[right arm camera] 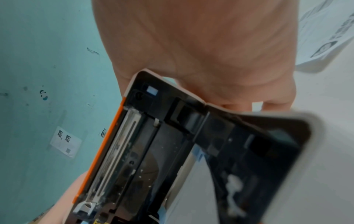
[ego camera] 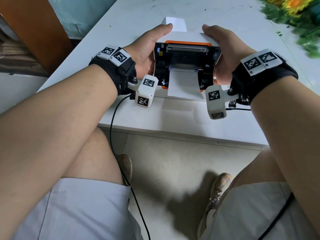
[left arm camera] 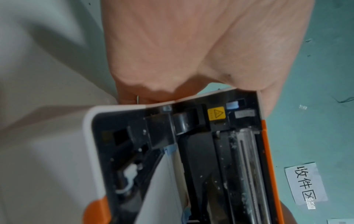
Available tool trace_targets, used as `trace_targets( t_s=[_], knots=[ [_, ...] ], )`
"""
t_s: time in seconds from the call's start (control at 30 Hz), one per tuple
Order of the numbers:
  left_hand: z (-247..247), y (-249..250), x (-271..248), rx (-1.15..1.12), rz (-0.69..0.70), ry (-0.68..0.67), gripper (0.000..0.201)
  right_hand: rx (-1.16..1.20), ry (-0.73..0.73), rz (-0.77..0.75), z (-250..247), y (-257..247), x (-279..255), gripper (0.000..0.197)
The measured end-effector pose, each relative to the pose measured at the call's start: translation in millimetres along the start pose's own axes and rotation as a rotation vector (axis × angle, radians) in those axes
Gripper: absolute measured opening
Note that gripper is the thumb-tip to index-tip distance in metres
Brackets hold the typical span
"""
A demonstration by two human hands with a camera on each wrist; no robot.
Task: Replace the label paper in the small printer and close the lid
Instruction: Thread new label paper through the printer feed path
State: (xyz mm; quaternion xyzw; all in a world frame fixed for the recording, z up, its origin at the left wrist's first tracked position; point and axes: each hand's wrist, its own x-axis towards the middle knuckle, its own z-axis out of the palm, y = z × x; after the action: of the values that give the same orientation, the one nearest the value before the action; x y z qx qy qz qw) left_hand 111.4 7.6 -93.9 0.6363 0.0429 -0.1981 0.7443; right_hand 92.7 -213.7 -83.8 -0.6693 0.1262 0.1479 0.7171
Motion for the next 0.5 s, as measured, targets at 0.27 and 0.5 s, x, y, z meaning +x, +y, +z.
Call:
trace_targets(
  t_s=[0.27, 0.5],
  knots=[
    [0.4, 2.1, -0.8, 0.020, -0.016, 0.008, 0.060, 0.005, -0.013, -0.003, -0.7, -1.2, 0.0, 0.044],
    [1.3, 3.1, -4.5, 0.045, -0.018, 0.011, 0.058, -0.014, 0.012, -0.007, -0.1, -1.3, -1.8, 0.052]
  ],
)
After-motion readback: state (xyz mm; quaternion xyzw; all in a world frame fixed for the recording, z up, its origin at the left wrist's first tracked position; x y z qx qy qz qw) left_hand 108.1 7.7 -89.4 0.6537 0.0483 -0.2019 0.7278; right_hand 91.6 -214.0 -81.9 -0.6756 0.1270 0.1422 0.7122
